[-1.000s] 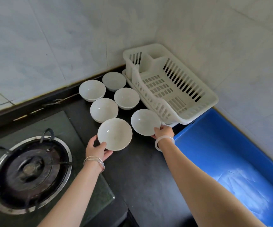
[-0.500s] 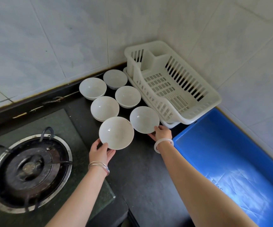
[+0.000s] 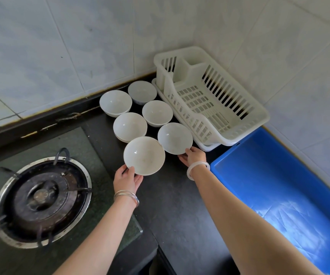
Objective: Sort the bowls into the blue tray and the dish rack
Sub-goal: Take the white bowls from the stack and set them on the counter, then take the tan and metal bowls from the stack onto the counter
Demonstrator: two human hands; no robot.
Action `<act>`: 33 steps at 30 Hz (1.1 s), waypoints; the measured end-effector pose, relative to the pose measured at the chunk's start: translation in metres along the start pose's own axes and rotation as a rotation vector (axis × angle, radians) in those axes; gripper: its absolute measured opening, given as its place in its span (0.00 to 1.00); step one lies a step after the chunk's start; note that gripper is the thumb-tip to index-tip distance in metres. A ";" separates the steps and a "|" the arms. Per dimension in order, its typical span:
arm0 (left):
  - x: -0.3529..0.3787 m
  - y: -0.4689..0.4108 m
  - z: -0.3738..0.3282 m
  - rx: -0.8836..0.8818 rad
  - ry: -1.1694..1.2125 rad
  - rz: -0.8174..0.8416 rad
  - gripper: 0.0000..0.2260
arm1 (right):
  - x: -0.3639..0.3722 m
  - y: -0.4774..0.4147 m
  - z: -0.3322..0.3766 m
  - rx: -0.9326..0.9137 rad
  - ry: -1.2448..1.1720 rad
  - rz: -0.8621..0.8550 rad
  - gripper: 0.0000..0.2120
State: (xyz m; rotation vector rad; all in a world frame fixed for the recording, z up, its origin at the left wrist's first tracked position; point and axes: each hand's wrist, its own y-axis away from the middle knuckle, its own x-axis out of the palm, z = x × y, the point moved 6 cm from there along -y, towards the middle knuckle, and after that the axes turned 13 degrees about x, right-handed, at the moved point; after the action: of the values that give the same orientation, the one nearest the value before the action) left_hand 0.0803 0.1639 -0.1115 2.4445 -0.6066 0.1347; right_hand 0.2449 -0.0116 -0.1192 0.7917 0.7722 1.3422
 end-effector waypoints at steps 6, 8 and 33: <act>-0.003 0.008 -0.002 0.197 -0.235 0.009 0.16 | -0.003 0.021 -0.011 0.039 0.008 0.110 0.20; -0.003 0.016 0.000 0.220 -0.285 0.024 0.17 | -0.009 0.027 -0.015 0.022 0.056 0.130 0.19; 0.088 0.290 0.127 0.398 -1.104 1.277 0.11 | -0.355 0.197 -0.146 -0.258 0.532 -0.798 0.07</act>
State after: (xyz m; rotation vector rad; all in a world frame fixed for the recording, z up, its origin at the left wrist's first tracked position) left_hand 0.0210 -0.1508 -0.0373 1.8417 -2.7129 -0.6865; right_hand -0.0088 -0.3455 -0.0191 -0.1189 1.1427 0.8793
